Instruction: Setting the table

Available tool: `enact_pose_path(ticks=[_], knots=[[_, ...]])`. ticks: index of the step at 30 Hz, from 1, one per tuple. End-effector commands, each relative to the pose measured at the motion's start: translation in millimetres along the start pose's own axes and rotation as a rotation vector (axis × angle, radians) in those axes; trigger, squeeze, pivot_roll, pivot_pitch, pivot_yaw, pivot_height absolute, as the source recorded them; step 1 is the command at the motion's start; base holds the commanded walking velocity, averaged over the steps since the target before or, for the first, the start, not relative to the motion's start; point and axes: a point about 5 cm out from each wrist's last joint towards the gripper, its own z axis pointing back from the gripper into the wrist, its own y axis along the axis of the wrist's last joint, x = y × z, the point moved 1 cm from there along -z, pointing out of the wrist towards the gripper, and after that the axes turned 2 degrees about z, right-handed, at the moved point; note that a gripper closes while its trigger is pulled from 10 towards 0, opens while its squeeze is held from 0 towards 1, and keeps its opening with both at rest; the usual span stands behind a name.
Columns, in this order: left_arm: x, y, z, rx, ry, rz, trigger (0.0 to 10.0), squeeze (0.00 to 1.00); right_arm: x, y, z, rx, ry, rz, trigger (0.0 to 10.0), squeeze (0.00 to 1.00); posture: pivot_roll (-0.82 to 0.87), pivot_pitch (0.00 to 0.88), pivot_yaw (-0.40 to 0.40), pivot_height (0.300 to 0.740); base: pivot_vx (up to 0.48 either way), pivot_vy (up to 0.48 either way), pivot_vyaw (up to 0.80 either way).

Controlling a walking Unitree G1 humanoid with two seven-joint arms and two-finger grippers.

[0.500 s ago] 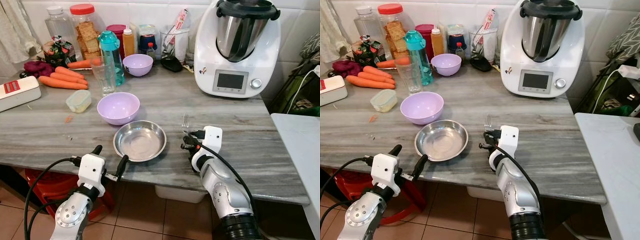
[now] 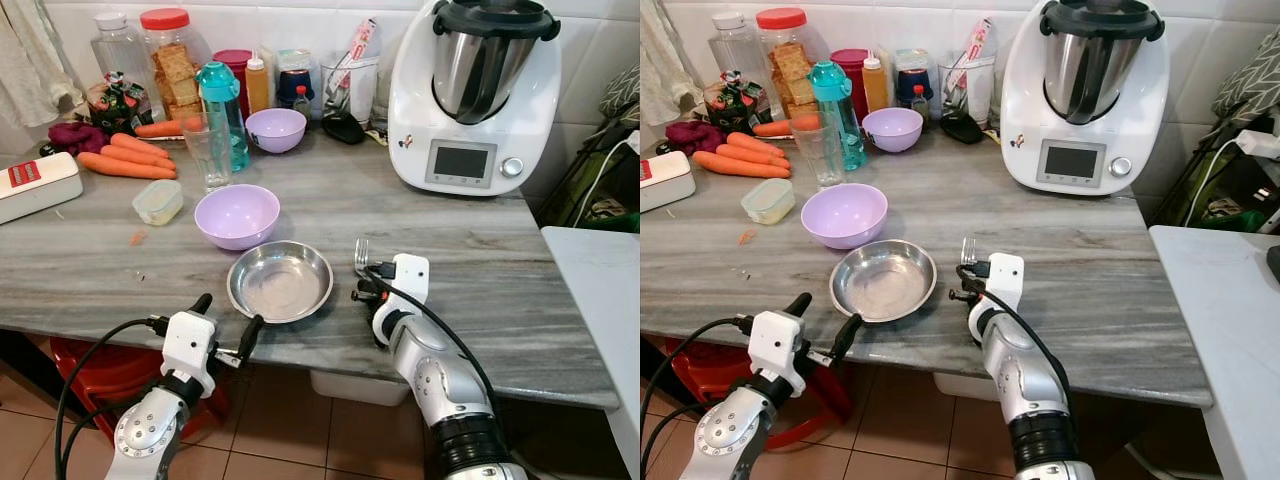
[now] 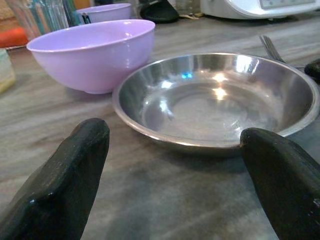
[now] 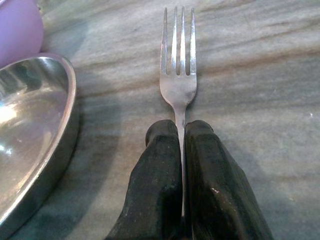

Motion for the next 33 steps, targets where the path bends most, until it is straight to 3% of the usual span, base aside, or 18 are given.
enact_pose_path(ticks=[1, 2, 3, 4, 5, 26, 33], knots=[[-1.2, 0.4, -1.2, 0.005, -0.012, 0.004, 10.0, 0.00, 1.1, 1.0, -2.1, -0.003, -0.016, -0.008, 10.0, 0.00, -0.01, 0.000, 0.008, 0.740, 0.000, 0.000, 0.00], [-1.0, -0.3, -1.5, 0.005, -0.018, 0.007, 10.0, 0.00, 1.7, -0.6, -2.9, -0.010, -0.018, -0.014, 10.0, 0.00, -0.01, 0.000, 0.008, 0.740, 0.000, 0.000, 0.00], [-1.1, -0.9, -1.7, 0.004, -0.021, 0.006, 10.0, 0.00, 1.6, -1.0, -3.4, -0.012, -0.017, -0.015, 10.0, 0.31, -0.01, 0.000, 0.007, 0.740, 0.000, 0.000, 0.00], [-1.4, -1.6, -1.9, 0.003, -0.023, 0.006, 10.0, 0.00, 1.3, -1.3, -4.2, -0.014, -0.016, -0.017, 10.0, 0.53, -0.01, 0.000, 0.007, 0.740, 0.000, 0.000, 0.00], [-1.8, -2.4, -2.1, 0.001, -0.022, 0.006, 10.0, 0.00, 0.9, -1.8, -4.8, -0.016, -0.016, -0.019, 10.0, 0.98, -0.01, 0.000, 0.007, 0.740, 0.000, 0.000, 0.00], [-1.2, -4.9, -2.9, 0.009, -0.025, 0.007, 10.0, 0.00, -0.4, -5.3, -7.5, -0.020, -0.012, -0.095, 10.0, 1.00, -0.01, 0.000, 0.005, 0.740, 0.000, 0.000, 0.00], [-17.4, 12.8, -5.5, 0.059, 0.085, -0.045, 10.0, 0.00, 5.9, 18.7, -0.3, 0.112, 0.007, -0.076, 10.0, 1.00, 0.00, 0.000, -0.002, 0.740, 0.000, 0.000, 0.00]])
